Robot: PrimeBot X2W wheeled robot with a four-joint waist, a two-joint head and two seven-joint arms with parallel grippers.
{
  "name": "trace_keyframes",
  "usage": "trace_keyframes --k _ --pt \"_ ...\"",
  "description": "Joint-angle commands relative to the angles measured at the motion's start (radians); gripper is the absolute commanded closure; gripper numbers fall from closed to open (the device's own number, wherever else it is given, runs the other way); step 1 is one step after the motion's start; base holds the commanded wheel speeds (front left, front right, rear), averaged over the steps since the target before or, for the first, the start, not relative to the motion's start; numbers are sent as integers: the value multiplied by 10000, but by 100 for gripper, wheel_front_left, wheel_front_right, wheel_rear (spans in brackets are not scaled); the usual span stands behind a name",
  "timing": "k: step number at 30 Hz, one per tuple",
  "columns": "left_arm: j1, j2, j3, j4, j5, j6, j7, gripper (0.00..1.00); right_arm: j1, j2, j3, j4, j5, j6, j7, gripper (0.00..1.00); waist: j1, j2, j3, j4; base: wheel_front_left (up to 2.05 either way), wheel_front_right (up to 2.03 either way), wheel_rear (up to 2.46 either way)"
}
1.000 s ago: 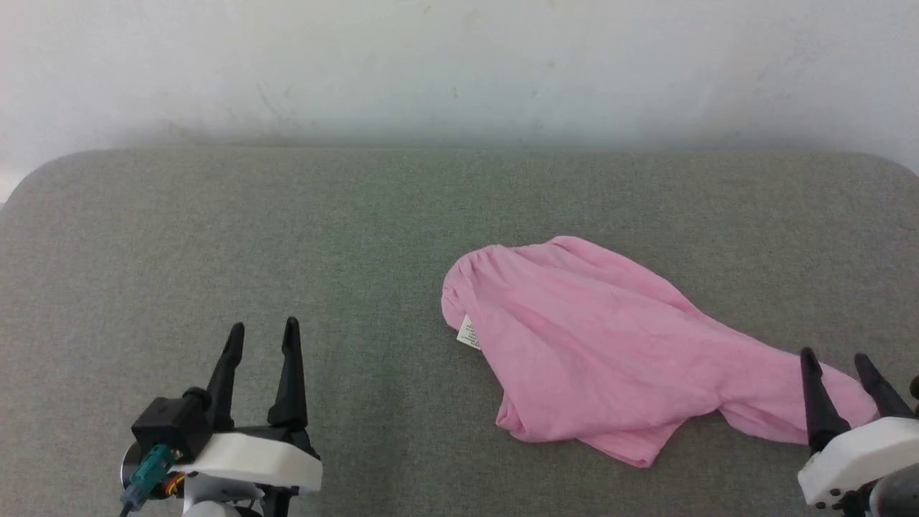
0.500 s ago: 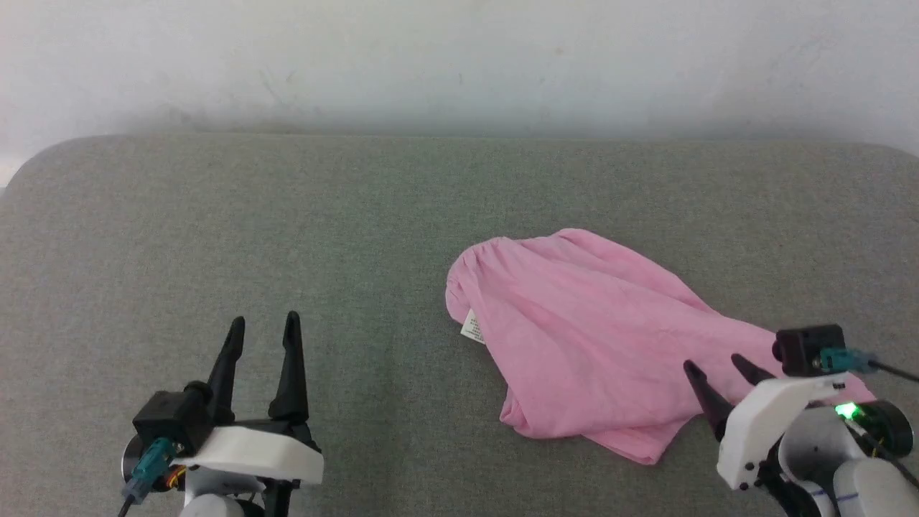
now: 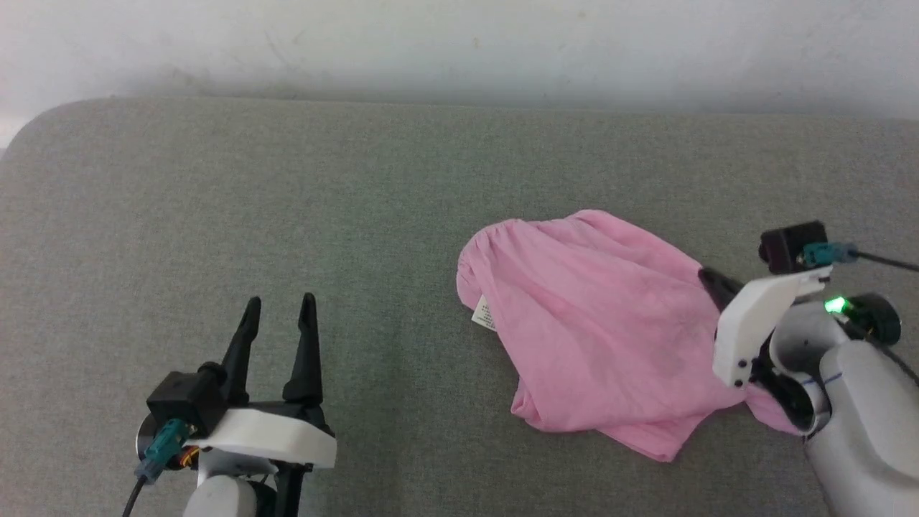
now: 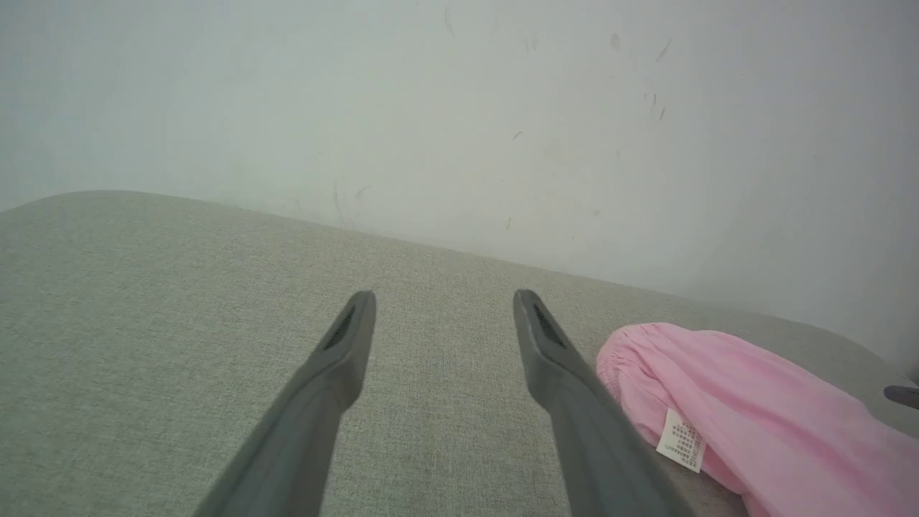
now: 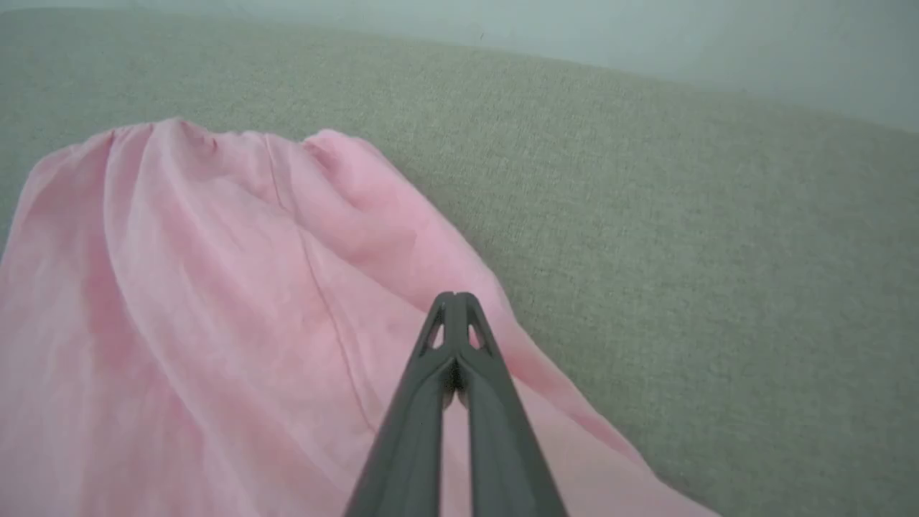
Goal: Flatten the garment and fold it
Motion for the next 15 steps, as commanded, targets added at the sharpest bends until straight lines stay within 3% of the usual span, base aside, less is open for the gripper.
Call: trace_keyframes --k 1,9,15 --pt "-174 -38 -28 10 20 -72 -47 0 -426 -80 32 107 14 -7 -258 100 -1 0 64 19 0 0 0" --pt "-323 -56 -91 37 46 -114 -47 0 -1453 80 39 739 1 -7 -1697 100 -1 0 153 48 0 0 0" --pt "-259 -63 -53 79 42 -93 -47 0 -1129 166 454 764 330 -7 -1690 100 -1 0 14 -59 0 0 0"
